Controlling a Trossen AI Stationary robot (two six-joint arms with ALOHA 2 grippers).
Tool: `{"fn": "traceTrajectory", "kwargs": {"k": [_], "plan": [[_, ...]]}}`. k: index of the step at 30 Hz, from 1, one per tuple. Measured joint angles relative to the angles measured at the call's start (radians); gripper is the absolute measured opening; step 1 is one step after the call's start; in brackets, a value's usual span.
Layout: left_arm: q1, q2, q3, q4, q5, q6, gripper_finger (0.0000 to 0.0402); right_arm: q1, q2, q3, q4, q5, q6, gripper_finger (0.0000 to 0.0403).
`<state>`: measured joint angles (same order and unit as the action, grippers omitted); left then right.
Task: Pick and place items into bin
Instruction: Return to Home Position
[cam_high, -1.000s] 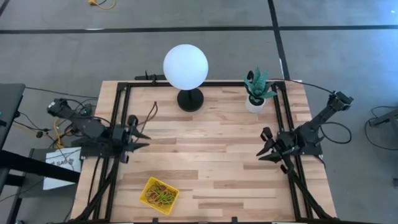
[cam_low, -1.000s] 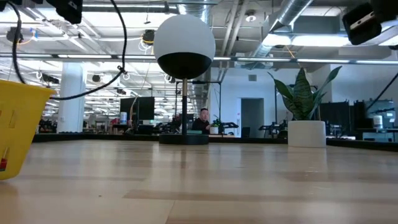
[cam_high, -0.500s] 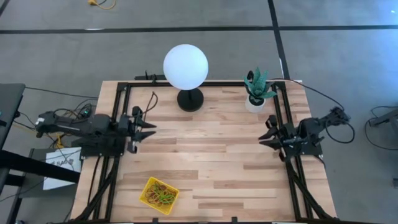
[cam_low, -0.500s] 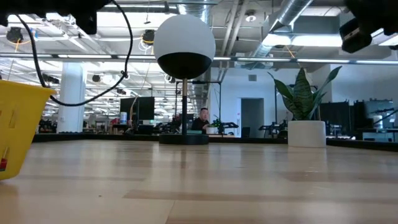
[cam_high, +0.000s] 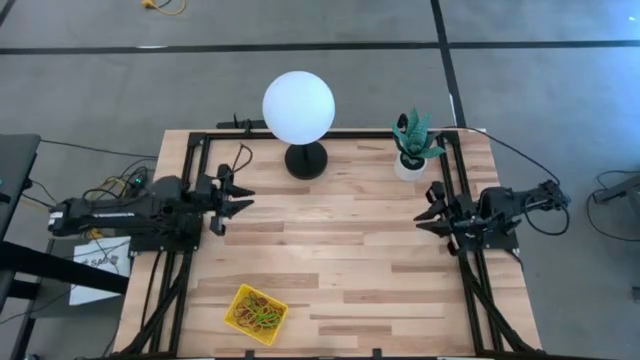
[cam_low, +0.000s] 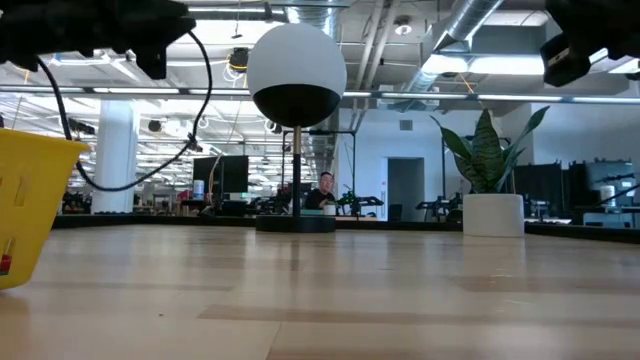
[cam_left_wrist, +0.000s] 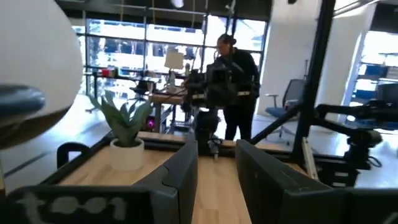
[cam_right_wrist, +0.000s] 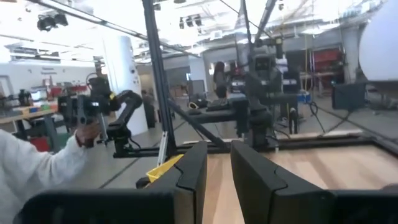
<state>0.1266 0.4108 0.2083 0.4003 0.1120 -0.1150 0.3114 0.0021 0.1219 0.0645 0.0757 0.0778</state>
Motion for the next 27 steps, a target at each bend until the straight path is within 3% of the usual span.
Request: {"fn": "traceTrajectory", "kwargs": {"k": [6, 13, 18, 21, 27], "plan": [[0.019, -0.171, 0.070, -0.203, 0.092, 0.016, 0.0098, -0.004, 0.000, 0.000, -0.012, -0.025, 0.026, 0.0067], [0.018, -0.405, 0.077, -0.471, -0.043, 0.015, 0.0098, -0.017, 0.000, -0.001, 0.004, -0.024, 0.004, 0.0067], [0.018, -0.393, 0.069, -0.407, -0.066, 0.057, 0.0098, -0.046, 0.000, -0.061, 0.073, -0.018, 0.002, 0.0067], [0.018, -0.388, 0.002, -0.352, -0.066, 0.047, 0.0098, -0.073, 0.000, -0.088, 0.118, -0.019, -0.001, 0.0067], [0.018, -0.393, -0.198, -0.011, -0.015, -0.019, 0.0098, -0.098, 0.000, -0.114, 0.159, -0.049, 0.052, 0.0067]]}}
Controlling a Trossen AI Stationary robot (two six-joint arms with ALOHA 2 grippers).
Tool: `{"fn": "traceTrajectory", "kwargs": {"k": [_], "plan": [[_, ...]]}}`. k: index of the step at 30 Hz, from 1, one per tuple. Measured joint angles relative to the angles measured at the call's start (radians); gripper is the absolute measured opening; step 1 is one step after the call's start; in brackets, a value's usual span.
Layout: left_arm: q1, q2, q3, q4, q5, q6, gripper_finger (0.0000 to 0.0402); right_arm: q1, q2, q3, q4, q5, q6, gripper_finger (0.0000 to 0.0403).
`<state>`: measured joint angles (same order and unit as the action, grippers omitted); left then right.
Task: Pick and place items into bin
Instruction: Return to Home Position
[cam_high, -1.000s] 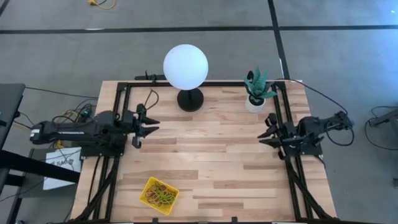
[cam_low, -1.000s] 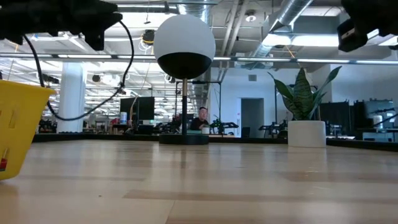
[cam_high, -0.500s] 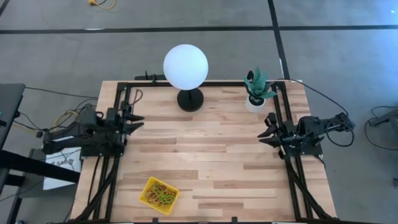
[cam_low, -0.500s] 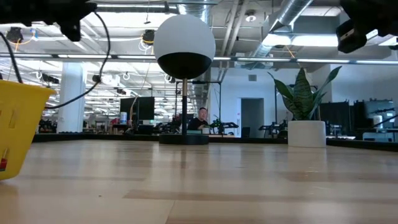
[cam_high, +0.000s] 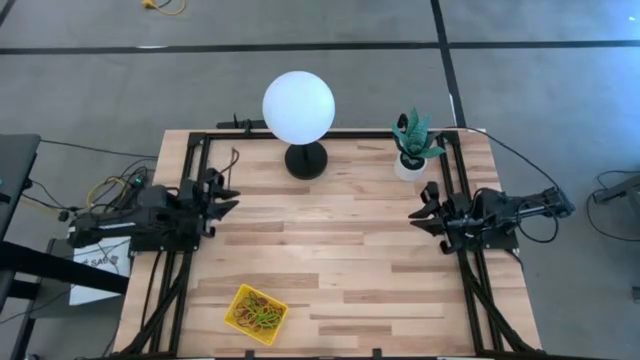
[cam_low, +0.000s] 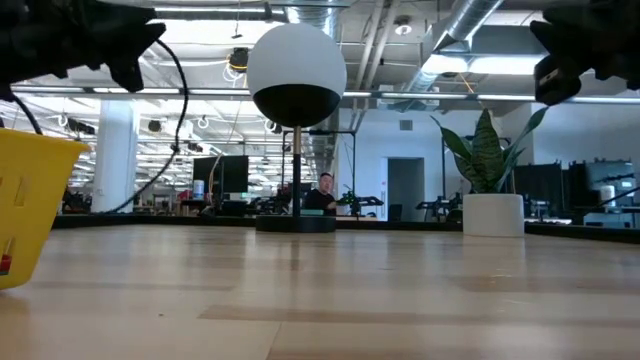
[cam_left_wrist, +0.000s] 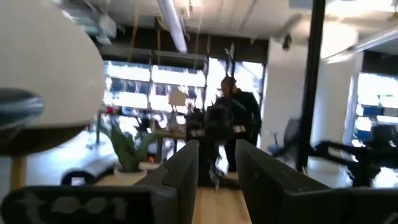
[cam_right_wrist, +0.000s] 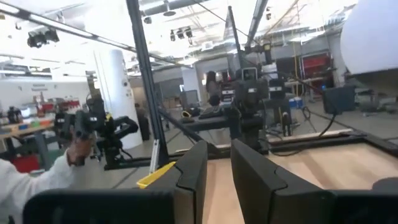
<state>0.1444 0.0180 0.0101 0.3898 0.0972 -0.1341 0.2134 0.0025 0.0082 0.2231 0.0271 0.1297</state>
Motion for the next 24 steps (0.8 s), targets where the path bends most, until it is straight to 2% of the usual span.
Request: {"fn": "traceTrajectory", "kwargs": {"k": [4, 21, 24], "plan": [[0.000, -0.002, 0.027, -0.046, -0.032, -0.006, 0.0098, 0.002, 0.000, 0.000, 0.012, 0.000, 0.025, 0.0067], [0.000, -0.006, 0.001, -0.111, -0.031, -0.010, 0.0098, 0.000, 0.000, -0.002, -0.049, 0.035, 0.056, 0.0067], [0.000, -0.006, 0.000, -0.165, -0.025, -0.008, 0.0098, 0.000, 0.000, -0.002, -0.099, 0.038, 0.066, 0.0067]]}}
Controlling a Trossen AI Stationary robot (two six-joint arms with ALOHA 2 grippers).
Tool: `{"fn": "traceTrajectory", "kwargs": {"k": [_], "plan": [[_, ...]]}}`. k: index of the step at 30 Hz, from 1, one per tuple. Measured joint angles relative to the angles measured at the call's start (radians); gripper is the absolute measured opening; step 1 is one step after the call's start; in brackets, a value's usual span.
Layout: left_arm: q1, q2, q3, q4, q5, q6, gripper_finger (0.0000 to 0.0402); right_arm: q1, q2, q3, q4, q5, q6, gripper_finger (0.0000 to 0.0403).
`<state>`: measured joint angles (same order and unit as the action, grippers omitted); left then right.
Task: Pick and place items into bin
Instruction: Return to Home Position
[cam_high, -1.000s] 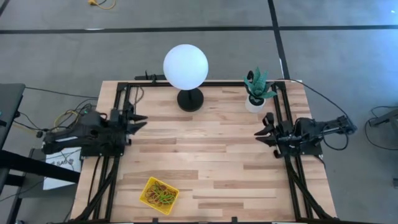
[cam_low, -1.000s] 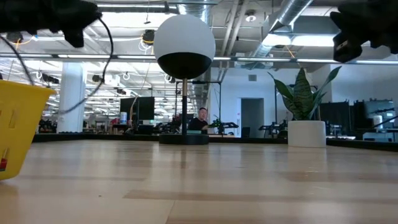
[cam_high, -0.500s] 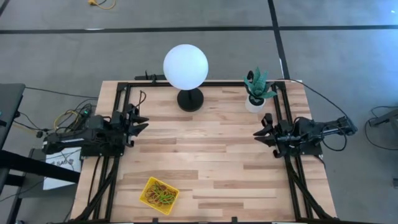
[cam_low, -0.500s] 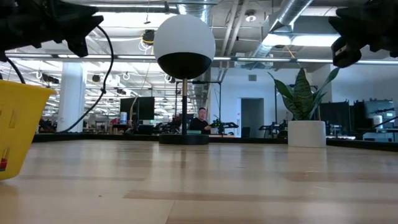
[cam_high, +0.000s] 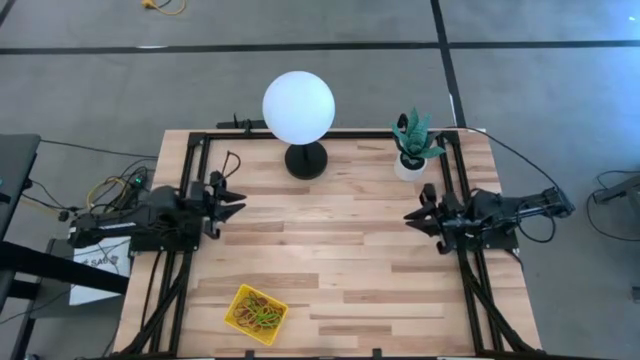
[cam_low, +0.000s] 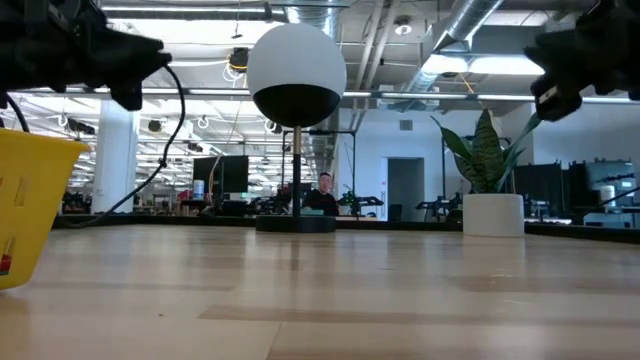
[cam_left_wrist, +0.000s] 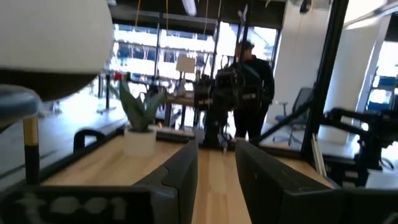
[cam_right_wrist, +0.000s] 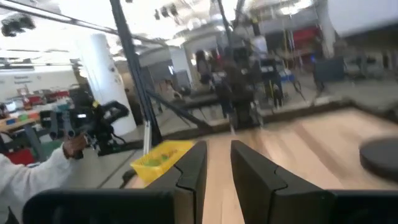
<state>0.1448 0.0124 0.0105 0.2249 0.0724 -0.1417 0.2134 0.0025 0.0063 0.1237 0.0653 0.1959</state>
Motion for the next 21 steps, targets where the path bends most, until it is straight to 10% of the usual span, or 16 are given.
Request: {"fn": "traceTrajectory", "kwargs": {"k": [21], "plan": [[0.000, 0.009, -0.002, -0.190, -0.078, -0.034, 0.0098, 0.000, 0.017, -0.001, -0.088, 0.068, 0.066, 0.0067]]}}
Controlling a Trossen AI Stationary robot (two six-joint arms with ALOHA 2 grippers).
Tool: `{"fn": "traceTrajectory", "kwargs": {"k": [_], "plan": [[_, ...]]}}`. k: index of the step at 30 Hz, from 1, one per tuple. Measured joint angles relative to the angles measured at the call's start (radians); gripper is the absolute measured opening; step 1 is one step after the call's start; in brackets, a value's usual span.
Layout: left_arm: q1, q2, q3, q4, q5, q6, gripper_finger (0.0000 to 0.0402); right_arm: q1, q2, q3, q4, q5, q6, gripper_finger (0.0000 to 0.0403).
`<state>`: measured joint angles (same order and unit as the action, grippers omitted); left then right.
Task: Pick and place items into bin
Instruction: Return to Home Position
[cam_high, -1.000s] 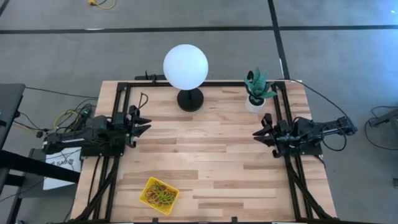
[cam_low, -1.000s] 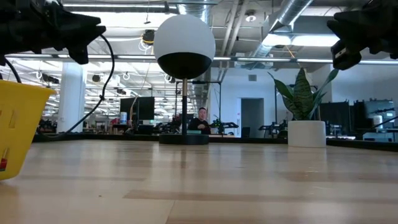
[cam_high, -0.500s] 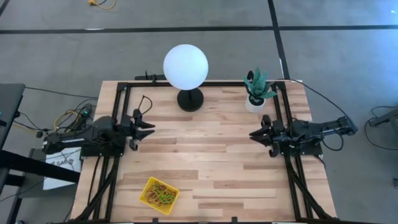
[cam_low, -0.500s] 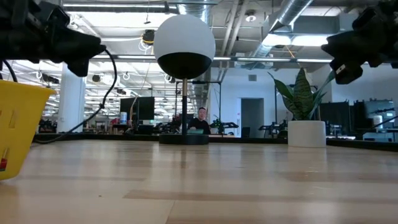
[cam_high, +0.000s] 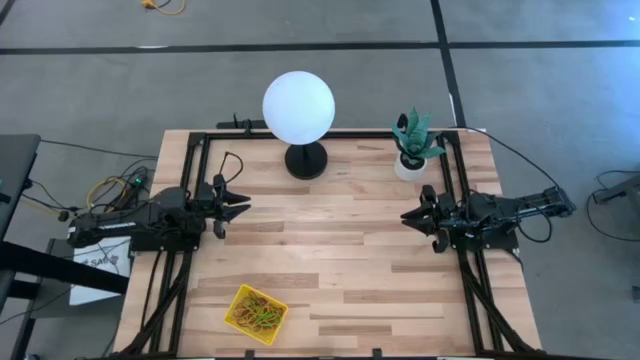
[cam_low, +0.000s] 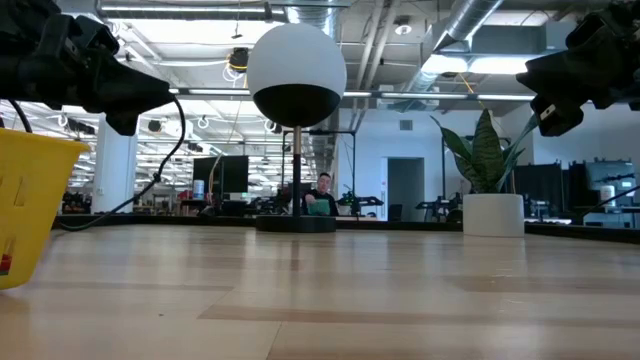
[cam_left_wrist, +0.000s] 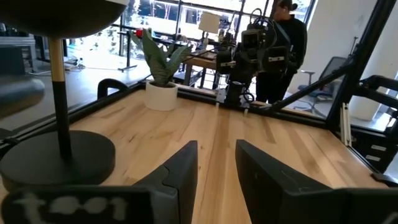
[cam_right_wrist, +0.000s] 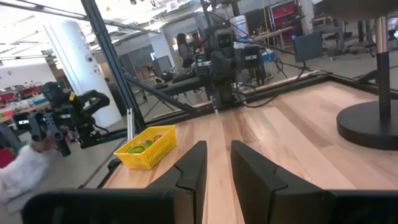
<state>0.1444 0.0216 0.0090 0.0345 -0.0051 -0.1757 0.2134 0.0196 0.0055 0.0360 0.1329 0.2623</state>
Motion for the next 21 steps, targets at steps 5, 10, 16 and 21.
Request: {"fn": "traceTrajectory", "kwargs": {"k": [5, 10, 16, 21], "plan": [[0.000, 0.000, -0.001, 0.000, 0.000, -0.004, 0.0098, 0.000, 0.000, 0.000, 0.000, 0.000, 0.000, 0.0067], [0.000, 0.000, -0.001, 0.000, -0.001, 0.001, 0.0098, 0.000, 0.000, 0.000, 0.000, 0.000, 0.000, 0.0067], [0.000, 0.000, -0.001, 0.000, -0.001, -0.002, 0.0098, 0.000, 0.000, 0.000, 0.000, 0.000, 0.000, 0.0067], [0.000, 0.000, -0.002, -0.001, -0.002, -0.006, 0.0098, 0.000, 0.000, 0.000, 0.000, -0.001, 0.000, 0.0067]]}}
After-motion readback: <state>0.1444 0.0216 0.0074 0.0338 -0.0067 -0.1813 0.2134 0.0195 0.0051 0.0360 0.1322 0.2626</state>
